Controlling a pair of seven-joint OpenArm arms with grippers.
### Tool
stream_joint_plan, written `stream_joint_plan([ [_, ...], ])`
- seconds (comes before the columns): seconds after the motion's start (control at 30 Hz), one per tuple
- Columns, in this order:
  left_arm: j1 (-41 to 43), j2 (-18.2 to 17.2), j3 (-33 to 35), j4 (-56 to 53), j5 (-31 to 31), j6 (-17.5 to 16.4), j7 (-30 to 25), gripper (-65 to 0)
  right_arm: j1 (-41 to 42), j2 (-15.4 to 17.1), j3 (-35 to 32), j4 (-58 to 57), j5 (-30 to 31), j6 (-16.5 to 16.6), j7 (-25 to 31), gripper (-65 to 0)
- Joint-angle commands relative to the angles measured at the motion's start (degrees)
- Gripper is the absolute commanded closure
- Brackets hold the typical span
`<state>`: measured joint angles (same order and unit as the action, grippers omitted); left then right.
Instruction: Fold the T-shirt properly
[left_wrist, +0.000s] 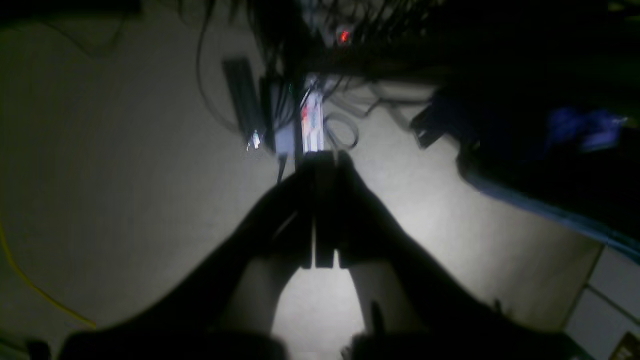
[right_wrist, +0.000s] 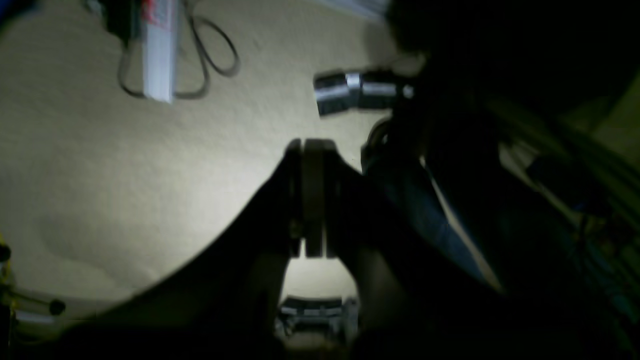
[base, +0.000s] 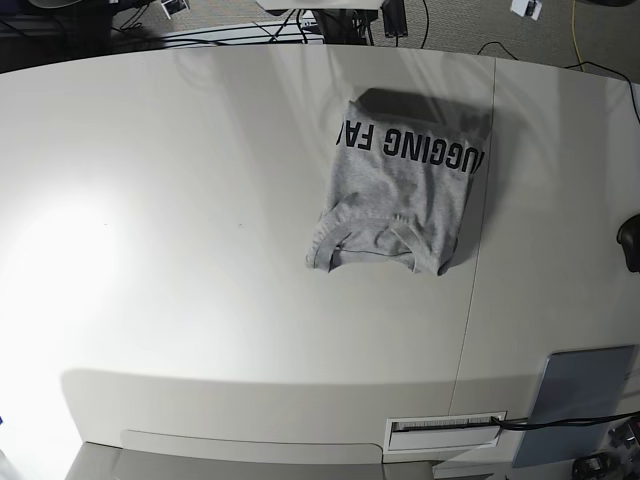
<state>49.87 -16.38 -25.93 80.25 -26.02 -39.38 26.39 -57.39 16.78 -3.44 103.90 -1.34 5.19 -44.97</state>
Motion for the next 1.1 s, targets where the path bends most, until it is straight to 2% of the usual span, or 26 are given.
stream_joint_plan([
  [0.0, -0.1, -0.5, 0.0, -1.7, -0.1, -0.6, -0.5, 0.0, 0.4, 0.2, 0.1, -2.3, 0.0, 0.0, -0.1, 0.0],
  [0.07, -2.4, -0.4, 0.1, -6.7, -0.1, -0.6, -0.6, -0.5, 3.2, 0.2, 0.1, -8.6, 0.0, 0.6, 0.5, 0.0],
  [0.13, -5.2, -0.5, 0.1, -12.3, -0.1, -0.6, -0.8, -4.7, 6.3, 0.2, 0.1, -15.6, 0.0, 0.6, 2.0, 0.0],
  [0.2, -8.3, -0.5, 0.1, -18.1, -0.1, -0.6, -1.4, -7.4, 9.6, 0.0, 0.1, -23.1, 0.1, 0.6, 4.9, 0.0],
  [0.3, -12.9, -0.4, 0.1, -26.9, 0.7, -0.6, -4.9, -7.7, 14.9, -0.5, 0.1, -35.5, 0.8, 0.6, 10.8, 0.0],
  [0.37, -16.0, -0.4, 0.1, -32.3, 4.3, -0.6, -8.7, -7.7, 18.8, -1.2, 0.1, -43.8, 1.6, 0.6, 14.1, 0.0],
  [0.47, -20.6, -0.4, 0.1, -39.3, 13.1, -0.6, -15.5, -7.7, 24.7, -2.2, 0.2, -55.5, 3.5, 1.1, 18.5, 0.0],
  [0.57, -24.7, -0.4, 0.1, -44.9, 19.8, -0.6, -20.7, -7.7, 30.1, -3.1, 0.2, -65.3, 6.1, 4.2, 23.0, 0.0],
  [0.67, -28.4, -0.4, 0.1, -49.3, 22.9, 0.8, -23.6, -7.7, 34.6, -4.1, 0.2, -72.5, 8.4, 7.0, 27.9, 0.0],
  [0.8, -32.6, 0.2, 0.1, -53.7, 25.7, 1.1, -25.4, -7.7, 38.9, -5.4, 0.2, -77.8, 9.5, 7.5, 33.5, 0.0],
  [0.87, -34.3, 1.4, 0.1, -55.6, 27.4, 2.8, -25.4, -7.7, 40.6, -5.7, 0.2, -79.0, 9.5, 7.5, 34.9, 0.0],
  [1.0, -36.6, 5.0, 0.1, -58.4, 29.4, 11.2, -26.3, -7.6, 43.0, -5.7, 0.2, -79.7, 9.5, 7.5, 37.0, 0.0],
  [1.07, -37.2, 6.6, 0.1, -59.1, 30.4, 12.9, -26.9, -7.6, 43.5, -5.6, 0.2, -79.7, 9.5, 7.5, 37.9, 0.0],
])
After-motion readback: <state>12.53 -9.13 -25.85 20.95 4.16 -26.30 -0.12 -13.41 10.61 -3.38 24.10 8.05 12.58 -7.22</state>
